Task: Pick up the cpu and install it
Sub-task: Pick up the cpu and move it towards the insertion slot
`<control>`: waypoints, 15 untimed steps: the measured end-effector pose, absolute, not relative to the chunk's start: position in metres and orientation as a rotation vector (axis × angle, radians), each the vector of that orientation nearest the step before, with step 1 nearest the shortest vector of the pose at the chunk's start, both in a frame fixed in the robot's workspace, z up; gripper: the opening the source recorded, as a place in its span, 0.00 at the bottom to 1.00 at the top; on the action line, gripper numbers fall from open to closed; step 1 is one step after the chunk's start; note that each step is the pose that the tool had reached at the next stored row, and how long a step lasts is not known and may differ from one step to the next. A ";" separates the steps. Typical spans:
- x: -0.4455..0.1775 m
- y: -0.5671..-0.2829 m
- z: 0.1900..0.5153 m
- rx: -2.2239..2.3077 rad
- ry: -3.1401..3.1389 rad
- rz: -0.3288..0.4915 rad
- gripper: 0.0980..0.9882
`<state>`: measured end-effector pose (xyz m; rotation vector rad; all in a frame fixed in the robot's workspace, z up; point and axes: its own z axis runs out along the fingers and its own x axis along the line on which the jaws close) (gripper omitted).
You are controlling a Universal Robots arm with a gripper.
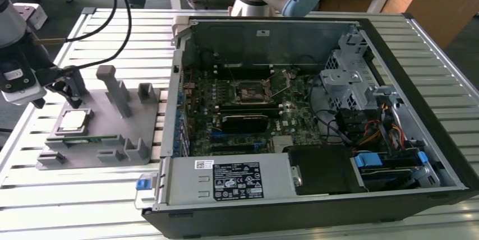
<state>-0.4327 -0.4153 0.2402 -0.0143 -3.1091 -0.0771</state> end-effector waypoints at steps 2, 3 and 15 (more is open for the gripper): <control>-0.433 -0.415 0.237 -0.014 -3.109 -0.077 0.70; -0.433 -0.415 0.236 -0.014 -3.109 -0.077 0.70; -0.435 -0.415 0.217 -0.014 -3.109 -0.077 0.70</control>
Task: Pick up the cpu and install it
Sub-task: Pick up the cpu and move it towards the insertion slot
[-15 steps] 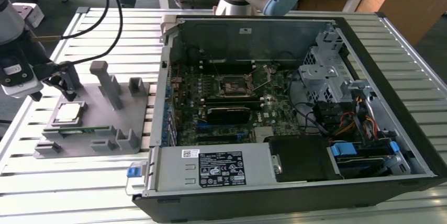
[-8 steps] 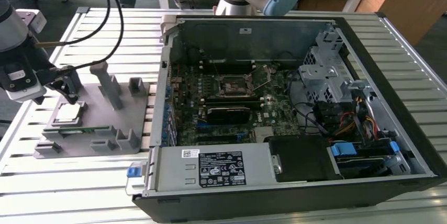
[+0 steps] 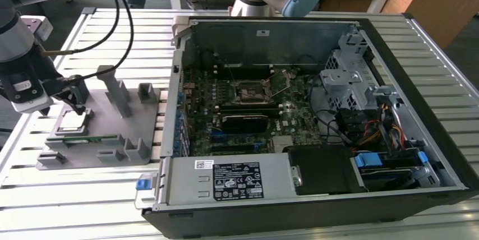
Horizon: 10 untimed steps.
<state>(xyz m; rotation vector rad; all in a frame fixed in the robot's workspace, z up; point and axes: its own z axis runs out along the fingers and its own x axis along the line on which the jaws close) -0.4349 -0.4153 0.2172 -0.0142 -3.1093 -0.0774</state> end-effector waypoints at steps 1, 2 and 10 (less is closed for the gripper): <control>-0.435 -0.415 0.216 -0.014 -3.109 -0.077 0.70; -0.435 -0.415 0.215 -0.014 -3.109 -0.077 0.70; -0.435 -0.415 0.208 -0.014 -3.109 -0.077 0.70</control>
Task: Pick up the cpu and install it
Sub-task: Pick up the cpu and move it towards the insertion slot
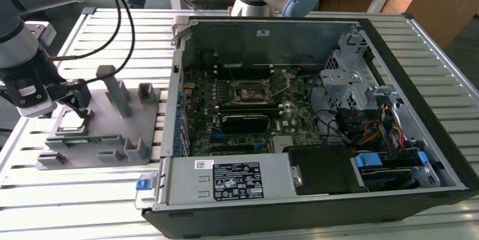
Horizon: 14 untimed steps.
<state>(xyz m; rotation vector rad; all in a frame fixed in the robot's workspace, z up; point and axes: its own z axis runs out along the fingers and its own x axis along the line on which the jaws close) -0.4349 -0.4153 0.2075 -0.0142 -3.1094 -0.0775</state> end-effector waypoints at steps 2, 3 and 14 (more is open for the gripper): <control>-0.435 -0.415 0.205 -0.014 -3.109 -0.078 0.70; -0.435 -0.415 0.205 -0.014 -3.109 -0.079 0.70; -0.435 -0.415 0.194 -0.014 -3.109 -0.096 0.70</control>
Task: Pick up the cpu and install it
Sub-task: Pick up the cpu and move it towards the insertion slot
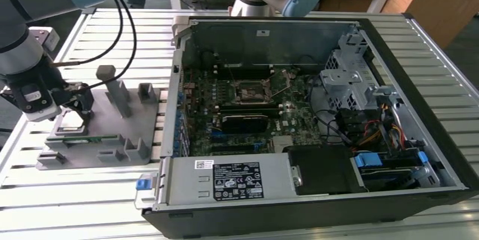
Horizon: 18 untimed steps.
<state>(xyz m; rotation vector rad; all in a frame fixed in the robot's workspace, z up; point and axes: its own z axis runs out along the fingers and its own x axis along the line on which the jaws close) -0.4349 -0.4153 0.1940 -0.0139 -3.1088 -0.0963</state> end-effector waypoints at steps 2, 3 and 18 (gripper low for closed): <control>-0.435 -0.415 0.192 -0.014 -3.109 -0.096 0.70; -0.435 -0.415 0.192 -0.014 -3.109 -0.096 0.70; -0.433 -0.415 0.186 -0.014 -3.109 -0.096 0.60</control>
